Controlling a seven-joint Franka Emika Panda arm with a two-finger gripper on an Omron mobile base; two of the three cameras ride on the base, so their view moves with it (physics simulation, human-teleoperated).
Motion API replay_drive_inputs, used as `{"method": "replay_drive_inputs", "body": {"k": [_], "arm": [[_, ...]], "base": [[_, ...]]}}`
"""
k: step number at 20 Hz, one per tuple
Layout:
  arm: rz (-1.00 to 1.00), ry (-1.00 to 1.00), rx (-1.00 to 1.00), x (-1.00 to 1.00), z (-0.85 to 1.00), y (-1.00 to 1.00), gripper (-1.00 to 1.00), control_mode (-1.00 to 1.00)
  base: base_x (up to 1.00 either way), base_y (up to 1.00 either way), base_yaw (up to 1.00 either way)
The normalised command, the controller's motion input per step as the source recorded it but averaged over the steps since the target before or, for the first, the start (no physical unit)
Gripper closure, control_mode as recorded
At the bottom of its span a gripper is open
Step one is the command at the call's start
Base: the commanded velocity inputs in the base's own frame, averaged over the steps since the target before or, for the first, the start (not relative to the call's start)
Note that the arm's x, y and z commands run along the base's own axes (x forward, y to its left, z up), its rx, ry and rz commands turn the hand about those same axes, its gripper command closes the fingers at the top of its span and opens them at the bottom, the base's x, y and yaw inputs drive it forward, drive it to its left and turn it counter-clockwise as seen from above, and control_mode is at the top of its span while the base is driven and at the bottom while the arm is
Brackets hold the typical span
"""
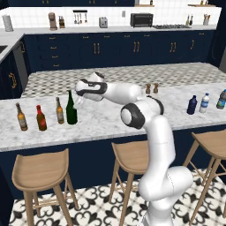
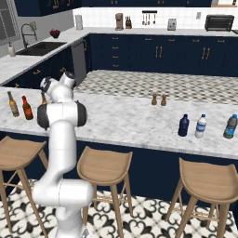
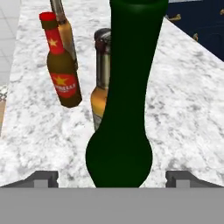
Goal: Move the plastic bottles in the middle to the plastics group, and the glass bottles in the middle to the glass group.
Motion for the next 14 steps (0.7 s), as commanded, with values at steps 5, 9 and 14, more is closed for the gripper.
{"method": "replay_drive_inputs", "body": {"k": [5,9,14], "arm": [[-0.07,-0.06,0.00,-0.63,0.35,-0.33,-1.00,-1.00],[-0.16,-0.03,0.00,-0.92,0.16,-0.57,-1.00,-1.00],[-0.17,0.00,0.00,-1.00,0.18,-0.65,-1.00,-1.00]], "base": [[0.00,0.00,0.00],[0.00,0.00,0.00],[0.00,0.00,0.00]]}}
